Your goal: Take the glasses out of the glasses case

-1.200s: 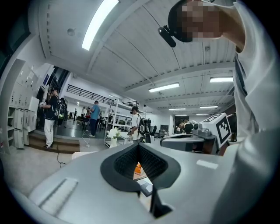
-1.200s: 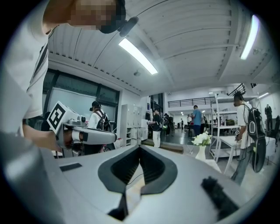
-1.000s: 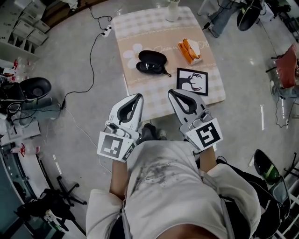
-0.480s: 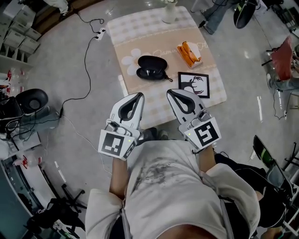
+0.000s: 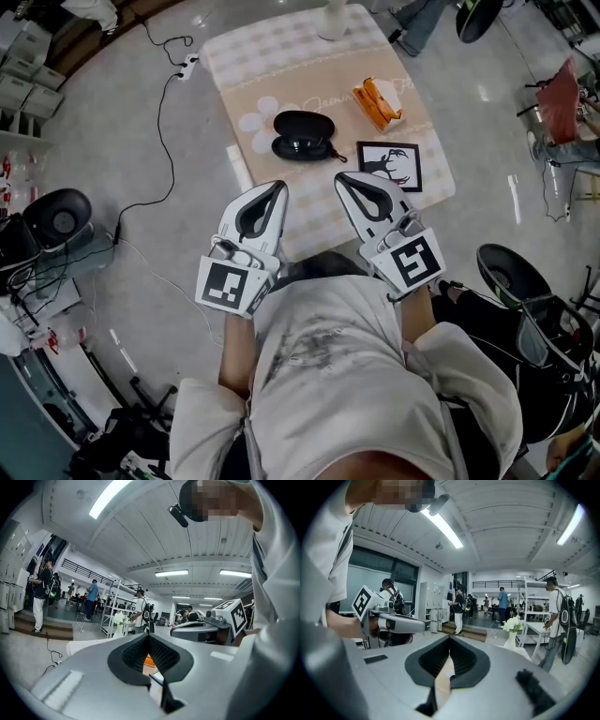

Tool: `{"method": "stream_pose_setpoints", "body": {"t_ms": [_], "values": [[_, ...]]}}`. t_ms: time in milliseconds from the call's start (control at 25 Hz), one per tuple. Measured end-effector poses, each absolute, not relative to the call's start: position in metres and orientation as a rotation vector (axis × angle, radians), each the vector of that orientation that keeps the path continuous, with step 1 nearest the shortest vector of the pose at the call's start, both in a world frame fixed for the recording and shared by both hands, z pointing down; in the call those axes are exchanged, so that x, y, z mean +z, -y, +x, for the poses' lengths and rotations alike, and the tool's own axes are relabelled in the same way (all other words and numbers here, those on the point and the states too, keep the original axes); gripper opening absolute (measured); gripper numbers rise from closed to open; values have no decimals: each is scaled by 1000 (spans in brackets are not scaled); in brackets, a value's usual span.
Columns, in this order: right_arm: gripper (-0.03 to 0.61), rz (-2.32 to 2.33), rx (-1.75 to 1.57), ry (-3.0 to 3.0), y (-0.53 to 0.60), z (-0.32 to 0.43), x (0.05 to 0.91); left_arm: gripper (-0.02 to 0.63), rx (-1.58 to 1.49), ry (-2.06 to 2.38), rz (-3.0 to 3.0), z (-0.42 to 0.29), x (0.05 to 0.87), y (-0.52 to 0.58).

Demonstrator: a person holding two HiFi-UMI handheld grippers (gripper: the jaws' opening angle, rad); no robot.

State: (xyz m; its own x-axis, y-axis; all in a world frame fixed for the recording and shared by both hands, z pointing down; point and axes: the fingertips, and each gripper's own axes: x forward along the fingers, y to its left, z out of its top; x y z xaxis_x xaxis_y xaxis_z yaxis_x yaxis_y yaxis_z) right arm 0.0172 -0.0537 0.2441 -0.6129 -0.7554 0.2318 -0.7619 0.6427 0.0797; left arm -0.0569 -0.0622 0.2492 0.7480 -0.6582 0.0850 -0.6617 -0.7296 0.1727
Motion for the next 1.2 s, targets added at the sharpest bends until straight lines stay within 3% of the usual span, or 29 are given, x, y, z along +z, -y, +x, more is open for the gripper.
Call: {"method": "stream_pose_setpoints", "body": {"t_ms": [1200], "values": [[18,1029,113,2611,126,31,295,6,133,1151,2626,-43,305,118]]}}
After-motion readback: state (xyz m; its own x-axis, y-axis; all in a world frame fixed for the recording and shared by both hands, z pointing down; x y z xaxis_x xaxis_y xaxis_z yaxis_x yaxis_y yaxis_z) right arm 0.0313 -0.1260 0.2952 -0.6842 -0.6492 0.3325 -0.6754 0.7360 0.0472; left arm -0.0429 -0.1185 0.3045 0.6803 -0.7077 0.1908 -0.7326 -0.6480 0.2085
